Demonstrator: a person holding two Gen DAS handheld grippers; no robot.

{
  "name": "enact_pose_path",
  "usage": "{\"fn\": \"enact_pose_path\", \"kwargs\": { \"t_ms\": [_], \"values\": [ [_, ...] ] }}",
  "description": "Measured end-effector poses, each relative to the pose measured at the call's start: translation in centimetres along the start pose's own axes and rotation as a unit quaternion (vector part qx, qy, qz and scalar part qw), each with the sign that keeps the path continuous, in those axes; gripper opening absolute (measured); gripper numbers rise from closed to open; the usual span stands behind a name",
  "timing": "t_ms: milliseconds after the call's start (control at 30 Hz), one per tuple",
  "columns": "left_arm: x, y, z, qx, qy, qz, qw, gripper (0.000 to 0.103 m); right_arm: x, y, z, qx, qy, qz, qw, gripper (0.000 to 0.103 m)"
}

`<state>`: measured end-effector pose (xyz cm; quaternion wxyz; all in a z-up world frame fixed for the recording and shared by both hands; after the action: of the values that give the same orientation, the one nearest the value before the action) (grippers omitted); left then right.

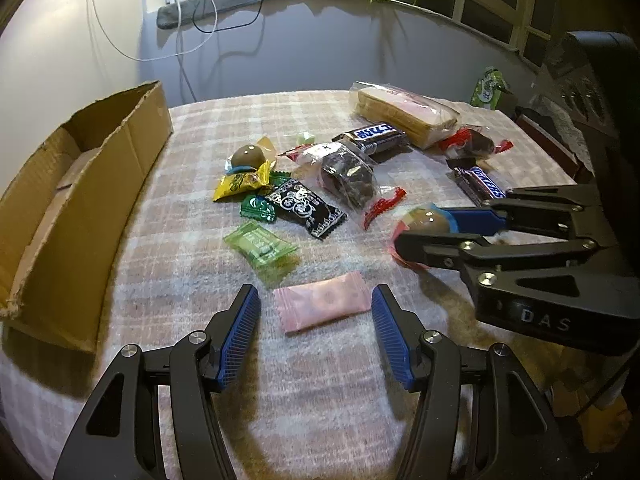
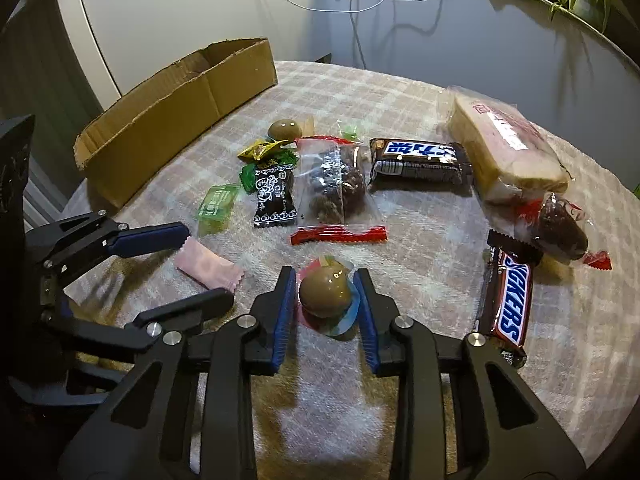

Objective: Organize snacks
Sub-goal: 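Grasp the pink wrapped packet with the left tool while the right tool grasps the round chocolate candy, then carry the pink packet with the left tool while the right tool carries the round candy to the box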

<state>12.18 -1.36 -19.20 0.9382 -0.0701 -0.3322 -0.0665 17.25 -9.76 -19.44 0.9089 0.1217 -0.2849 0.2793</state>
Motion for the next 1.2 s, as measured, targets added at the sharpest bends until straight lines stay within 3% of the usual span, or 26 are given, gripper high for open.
{"fn": "enact_pose_path", "kwargs": {
  "t_ms": [167, 300, 433, 733, 1200],
  "values": [
    [0.0, -0.3, -0.3, 0.016, -0.014, -0.013, 0.9997, 0.057, 0.0, 0.0, 0.0, 0.001, -0.004, 0.0, 1.0, 0.025],
    [0.0, 0.0, -0.1, 0.023, -0.021, -0.012, 0.9994, 0.044, -0.1, -0.1, 0.1, 0.0, -0.007, -0.004, 1.0, 0.024],
    [0.0, 0.1, 0.0, 0.021, -0.026, -0.009, 0.9994, 0.038, -0.2, -0.2, 0.2, 0.002, -0.01, -0.01, 1.0, 0.024],
    [0.0, 1.1, 0.6, -0.008, -0.03, 0.036, 0.9988, 0.037, -0.6, -0.5, 0.8, 0.001, -0.018, -0.024, 1.0, 0.023],
    [1.2, 3.0, 4.0, -0.008, -0.069, 0.065, 0.9955, 0.037, 1.0, 0.4, 3.2, 0.003, -0.047, -0.024, 0.999, 0.023]
  ]
}}
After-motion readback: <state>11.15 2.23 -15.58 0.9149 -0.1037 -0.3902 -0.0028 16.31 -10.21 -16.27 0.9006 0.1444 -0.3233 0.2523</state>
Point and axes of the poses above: each gripper's, at about its wrist camera, not at the fingertips, and z roughly against the way its jaws point, y to its left, x to its top, the point moved 7 cm from there along -z, roughly the way its jaws point, and after that the axes turned 2 degrees about -x, right-handed, at the moved point
